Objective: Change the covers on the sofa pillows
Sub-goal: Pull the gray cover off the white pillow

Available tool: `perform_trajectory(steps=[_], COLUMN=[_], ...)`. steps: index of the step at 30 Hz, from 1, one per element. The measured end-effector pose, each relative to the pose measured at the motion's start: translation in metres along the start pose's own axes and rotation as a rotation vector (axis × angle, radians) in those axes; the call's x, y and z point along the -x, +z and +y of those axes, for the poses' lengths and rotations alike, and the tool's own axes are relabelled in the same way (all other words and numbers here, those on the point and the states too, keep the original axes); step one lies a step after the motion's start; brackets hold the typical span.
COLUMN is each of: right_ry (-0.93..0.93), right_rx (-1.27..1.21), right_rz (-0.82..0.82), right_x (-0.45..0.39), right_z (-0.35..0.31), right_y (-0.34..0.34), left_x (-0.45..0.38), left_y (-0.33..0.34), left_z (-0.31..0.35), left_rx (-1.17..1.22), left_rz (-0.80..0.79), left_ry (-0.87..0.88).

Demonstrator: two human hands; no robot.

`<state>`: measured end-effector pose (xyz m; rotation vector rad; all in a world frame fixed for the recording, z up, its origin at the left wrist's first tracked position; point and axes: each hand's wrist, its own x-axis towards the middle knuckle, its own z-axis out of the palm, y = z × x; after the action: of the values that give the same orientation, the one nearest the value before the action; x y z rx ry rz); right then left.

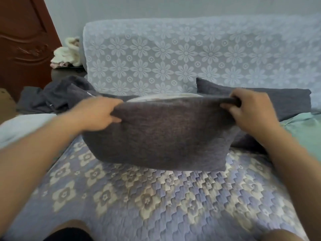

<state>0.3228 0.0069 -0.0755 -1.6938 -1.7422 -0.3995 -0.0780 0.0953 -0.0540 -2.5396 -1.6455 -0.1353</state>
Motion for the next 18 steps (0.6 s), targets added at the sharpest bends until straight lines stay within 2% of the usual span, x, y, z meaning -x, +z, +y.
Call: perform_trajectory(steps=[2, 4, 8, 10, 12, 15, 16, 18], right_ry=[0.016, 0.017, -0.019, -0.111, -0.156, -0.052, -0.026, -0.057], right_rx=[-0.198, -0.278, -0.173, -0.205, -0.265, -0.318, -0.291, -0.178], right_rz=[-0.094, -0.156, -0.128, -0.195, -0.214, -0.178, -0.176, -0.215], right_x=[-0.013, -0.018, 0.005, 0.048, 0.095, 0.128, 0.129, 0.127], right_z=[-0.011, -0.021, -0.033, -0.035, -0.036, -0.026, -0.022, -0.018], right_y=[-0.018, -0.018, 0.028, 0.066, 0.092, 0.104, 0.103, 0.098], left_x=[-0.007, -0.014, -0.012, 0.001, 0.016, 0.032, 0.040, 0.062], left_y=[-0.035, -0.052, -0.015, 0.020, 0.049, 0.076, 0.083, 0.096], left_z=[-0.015, -0.024, -0.014, 0.005, 0.027, 0.057, 0.067, 0.087], left_rx=[0.130, 0.156, -0.077, 0.031, 0.138, 0.078, 0.082, 0.134], left_rz=[-0.202, -0.319, -0.350, -0.379, -0.309, -0.002, 0.079, 0.134], left_ry=[-0.037, -0.068, -0.067, -0.009, 0.159, 0.411, 0.484, 0.592])
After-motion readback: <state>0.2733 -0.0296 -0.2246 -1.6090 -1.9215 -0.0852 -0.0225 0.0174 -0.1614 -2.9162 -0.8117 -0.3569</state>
